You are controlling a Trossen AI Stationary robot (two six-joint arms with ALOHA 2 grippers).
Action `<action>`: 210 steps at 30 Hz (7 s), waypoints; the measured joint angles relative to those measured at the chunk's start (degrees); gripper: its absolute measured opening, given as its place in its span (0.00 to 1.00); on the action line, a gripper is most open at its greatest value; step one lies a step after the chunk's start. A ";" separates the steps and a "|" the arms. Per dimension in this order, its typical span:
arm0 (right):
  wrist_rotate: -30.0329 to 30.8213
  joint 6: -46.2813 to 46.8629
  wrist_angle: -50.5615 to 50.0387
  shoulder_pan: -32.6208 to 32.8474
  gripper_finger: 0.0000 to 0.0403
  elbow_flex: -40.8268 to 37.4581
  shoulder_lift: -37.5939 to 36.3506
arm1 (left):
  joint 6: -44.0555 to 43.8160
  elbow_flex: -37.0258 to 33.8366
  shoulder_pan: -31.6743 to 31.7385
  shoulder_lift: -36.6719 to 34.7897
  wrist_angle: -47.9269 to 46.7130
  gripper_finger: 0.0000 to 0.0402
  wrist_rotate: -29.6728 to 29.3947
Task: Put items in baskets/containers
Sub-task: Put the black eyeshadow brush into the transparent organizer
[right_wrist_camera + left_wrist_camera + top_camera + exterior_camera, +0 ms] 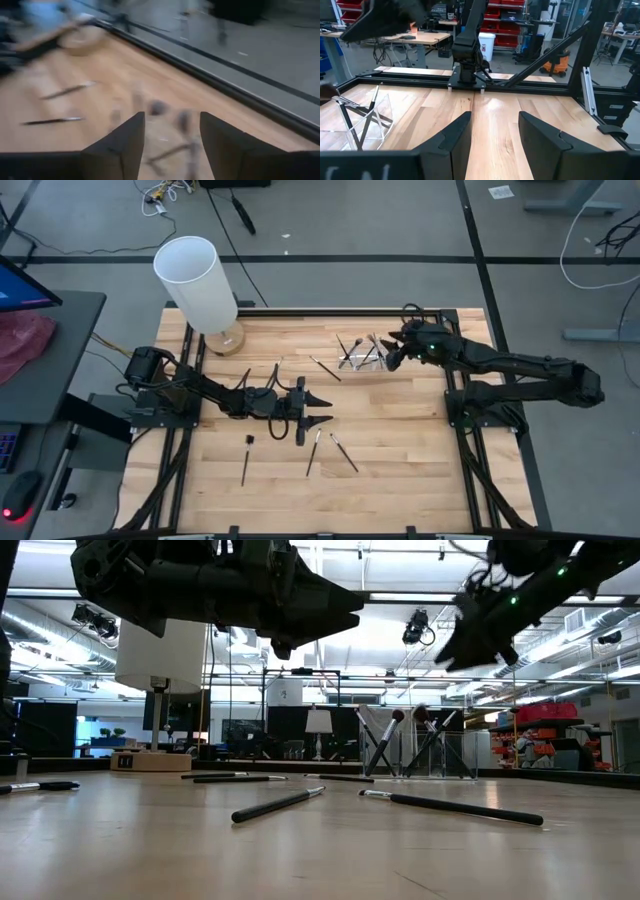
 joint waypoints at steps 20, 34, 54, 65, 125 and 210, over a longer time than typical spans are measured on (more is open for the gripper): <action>11.92 6.92 35.32 45.94 0.31 -12.95 11.85 | -0.03 0.00 0.00 0.00 -1.03 0.41 -0.02; 22.95 18.62 47.24 50.96 0.27 -15.52 32.52 | -11.72 0.00 4.34 0.00 -30.03 0.42 -14.04; 23.23 13.08 54.95 49.75 0.26 -15.47 34.62 | -18.39 0.11 9.86 8.80 -35.62 0.44 -18.39; 23.18 13.06 55.03 49.75 0.26 -15.47 34.62 | -13.57 0.07 10.05 9.77 -33.64 0.10 -11.57; 23.21 12.93 56.86 47.98 0.26 -15.43 34.60 | -3.02 -5.23 6.46 7.96 -21.71 0.40 0.59; 15.99 -22.66 74.65 48.42 0.03 -4.81 37.90 | 0.25 5.03 -2.10 4.57 6.01 0.07 7.57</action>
